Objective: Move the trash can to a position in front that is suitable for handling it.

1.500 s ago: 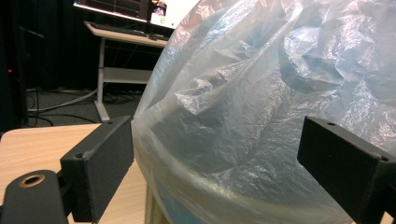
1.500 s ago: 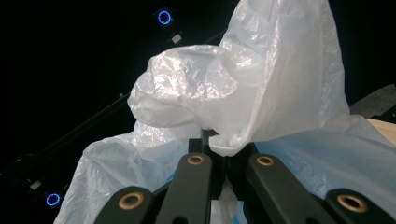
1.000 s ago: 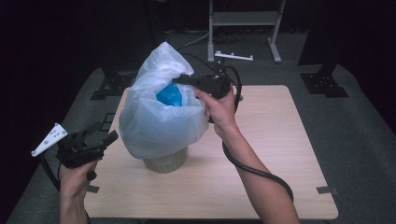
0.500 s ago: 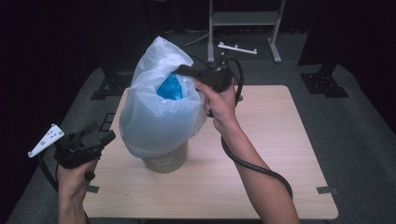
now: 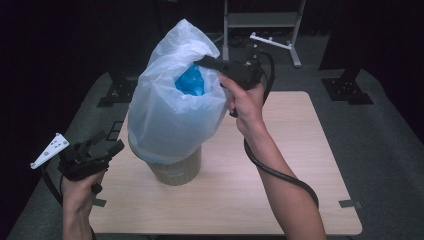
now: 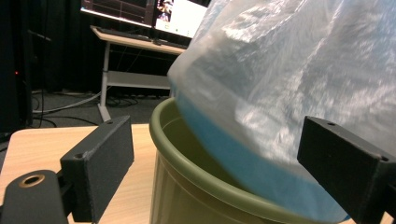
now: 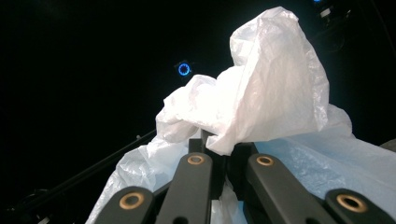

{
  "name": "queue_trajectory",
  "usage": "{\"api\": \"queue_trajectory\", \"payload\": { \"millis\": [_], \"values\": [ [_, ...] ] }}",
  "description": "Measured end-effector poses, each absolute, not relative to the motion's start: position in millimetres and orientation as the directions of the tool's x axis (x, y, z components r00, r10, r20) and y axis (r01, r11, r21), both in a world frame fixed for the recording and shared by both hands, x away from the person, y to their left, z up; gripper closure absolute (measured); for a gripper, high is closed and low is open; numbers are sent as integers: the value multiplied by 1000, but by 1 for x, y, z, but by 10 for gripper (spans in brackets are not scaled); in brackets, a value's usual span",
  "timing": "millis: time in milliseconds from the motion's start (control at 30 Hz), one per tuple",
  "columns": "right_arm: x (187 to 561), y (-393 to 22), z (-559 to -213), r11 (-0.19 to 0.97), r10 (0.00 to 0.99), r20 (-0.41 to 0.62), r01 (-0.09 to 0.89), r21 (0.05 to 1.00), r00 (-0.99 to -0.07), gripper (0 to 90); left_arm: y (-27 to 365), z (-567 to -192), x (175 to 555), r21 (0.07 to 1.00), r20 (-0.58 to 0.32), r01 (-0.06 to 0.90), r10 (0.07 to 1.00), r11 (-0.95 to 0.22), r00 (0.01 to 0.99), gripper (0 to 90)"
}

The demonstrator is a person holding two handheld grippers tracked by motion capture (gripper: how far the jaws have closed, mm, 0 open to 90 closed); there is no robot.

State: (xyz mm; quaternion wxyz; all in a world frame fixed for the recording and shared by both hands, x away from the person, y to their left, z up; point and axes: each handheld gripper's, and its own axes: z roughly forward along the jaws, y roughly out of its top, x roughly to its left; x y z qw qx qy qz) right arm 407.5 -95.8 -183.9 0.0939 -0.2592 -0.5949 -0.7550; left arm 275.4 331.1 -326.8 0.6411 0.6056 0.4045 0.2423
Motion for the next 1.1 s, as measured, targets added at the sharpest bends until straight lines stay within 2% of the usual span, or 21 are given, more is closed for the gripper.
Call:
{"api": "queue_trajectory", "payload": {
  "millis": [1100],
  "values": [
    [396, -224, -164, -378, 406, 491, 347, 858, -771, 900, 322, -332, 281, 970, -223, 205, 793, 127, 566, 95]
  ]
}}
